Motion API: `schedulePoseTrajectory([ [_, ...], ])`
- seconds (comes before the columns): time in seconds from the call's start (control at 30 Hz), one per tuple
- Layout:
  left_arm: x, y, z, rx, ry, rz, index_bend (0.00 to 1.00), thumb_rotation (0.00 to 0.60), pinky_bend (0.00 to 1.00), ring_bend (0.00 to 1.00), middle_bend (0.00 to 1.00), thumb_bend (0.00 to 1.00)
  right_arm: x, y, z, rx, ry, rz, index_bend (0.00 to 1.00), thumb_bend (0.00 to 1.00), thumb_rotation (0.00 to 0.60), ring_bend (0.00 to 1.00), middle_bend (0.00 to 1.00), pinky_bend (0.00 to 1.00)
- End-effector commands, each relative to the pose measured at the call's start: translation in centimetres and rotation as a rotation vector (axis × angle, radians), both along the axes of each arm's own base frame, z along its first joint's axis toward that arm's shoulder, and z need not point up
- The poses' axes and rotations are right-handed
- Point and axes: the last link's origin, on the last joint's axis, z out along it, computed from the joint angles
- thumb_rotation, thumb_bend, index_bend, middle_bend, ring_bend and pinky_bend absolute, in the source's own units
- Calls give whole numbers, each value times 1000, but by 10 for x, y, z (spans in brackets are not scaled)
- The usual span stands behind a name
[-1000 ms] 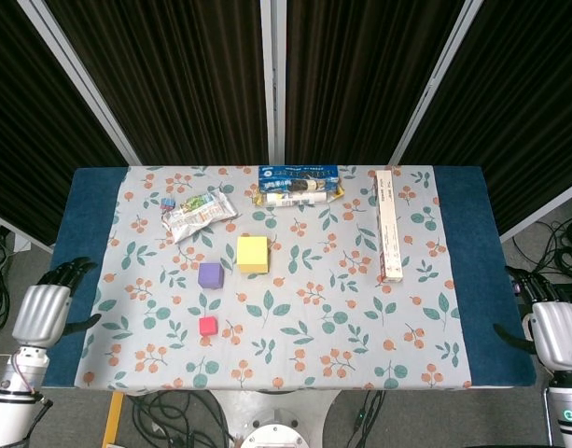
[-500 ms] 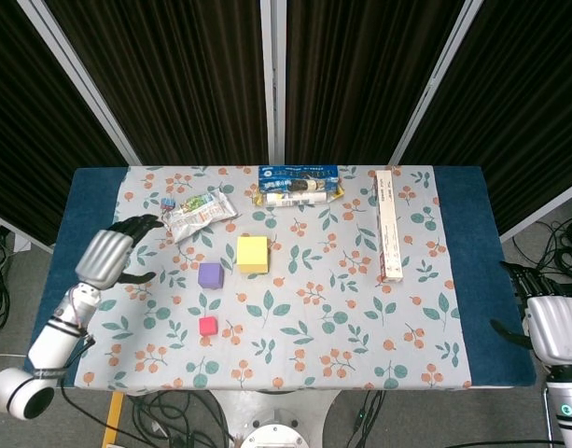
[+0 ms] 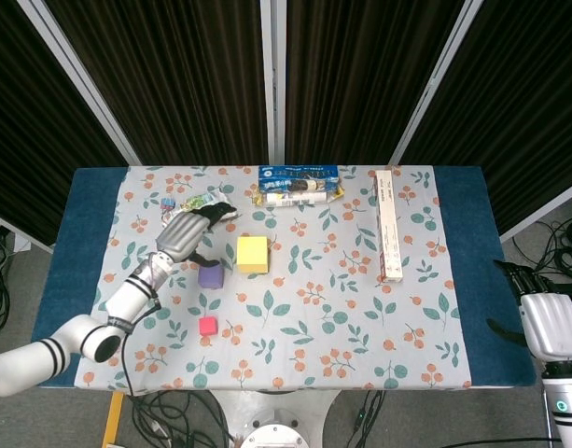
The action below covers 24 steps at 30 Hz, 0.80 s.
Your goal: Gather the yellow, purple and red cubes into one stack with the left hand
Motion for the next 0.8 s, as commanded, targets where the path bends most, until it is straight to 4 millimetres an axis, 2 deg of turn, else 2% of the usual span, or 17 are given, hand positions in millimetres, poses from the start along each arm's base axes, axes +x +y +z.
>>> schedulePoseTrajectory([
  [0.03,15,5,-15,-24,6,-6,157,600,319,185,198,85,1,-2,0,3,0,0,136,35,600,173,187,282],
  [0.17,32,6,-31,-56,4,-12,157,600,301,185,197,84,1,-4,0,4,2,1,136,35,600,173,187,282],
  [0.33,43,11,-48,-70,56,-25,153,600,281,162,168,84,1,-4,1,4,-2,3,136,50,600,174,187,282],
  [0.57,51,12,-63,-101,90,-20,149,600,270,141,152,82,0,-5,1,6,-7,-2,136,53,600,175,187,282],
  [0.8,51,11,-80,-126,133,-9,149,600,266,141,155,82,-3,-5,1,6,-12,-8,136,52,600,175,187,282],
])
